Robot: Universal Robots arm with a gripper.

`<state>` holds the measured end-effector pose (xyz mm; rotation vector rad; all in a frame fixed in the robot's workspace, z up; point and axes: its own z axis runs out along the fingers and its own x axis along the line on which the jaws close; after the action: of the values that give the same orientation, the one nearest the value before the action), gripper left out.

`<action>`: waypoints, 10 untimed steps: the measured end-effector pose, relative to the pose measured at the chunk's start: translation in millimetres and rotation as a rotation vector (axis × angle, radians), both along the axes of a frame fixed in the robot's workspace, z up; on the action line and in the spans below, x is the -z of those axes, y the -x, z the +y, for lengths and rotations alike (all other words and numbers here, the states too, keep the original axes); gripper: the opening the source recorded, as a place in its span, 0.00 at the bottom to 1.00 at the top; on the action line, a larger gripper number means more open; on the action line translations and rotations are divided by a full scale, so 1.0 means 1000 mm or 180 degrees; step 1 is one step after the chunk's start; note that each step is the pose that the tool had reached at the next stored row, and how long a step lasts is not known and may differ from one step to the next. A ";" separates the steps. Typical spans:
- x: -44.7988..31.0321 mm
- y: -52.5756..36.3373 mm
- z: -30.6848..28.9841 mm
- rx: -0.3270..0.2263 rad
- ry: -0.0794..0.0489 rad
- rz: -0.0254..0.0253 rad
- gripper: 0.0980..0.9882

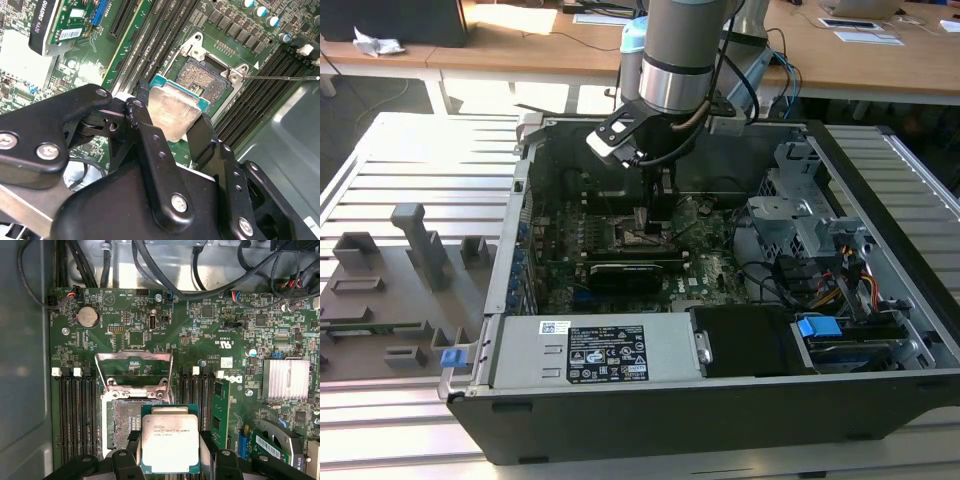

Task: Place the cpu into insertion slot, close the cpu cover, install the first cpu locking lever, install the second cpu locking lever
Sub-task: 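Place the cpu into insertion slot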

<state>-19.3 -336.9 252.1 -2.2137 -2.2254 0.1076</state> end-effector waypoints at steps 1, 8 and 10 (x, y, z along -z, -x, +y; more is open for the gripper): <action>0.0000 0.0000 0.0000 0.0000 0.0000 0.0000 0.50; 0.0000 -0.0001 0.0274 -0.0001 0.0002 0.0000 0.50; 0.0000 0.0000 0.0378 0.0000 0.0003 0.0000 0.50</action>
<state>-19.3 -299.1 252.1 -2.2144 -2.2259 0.1088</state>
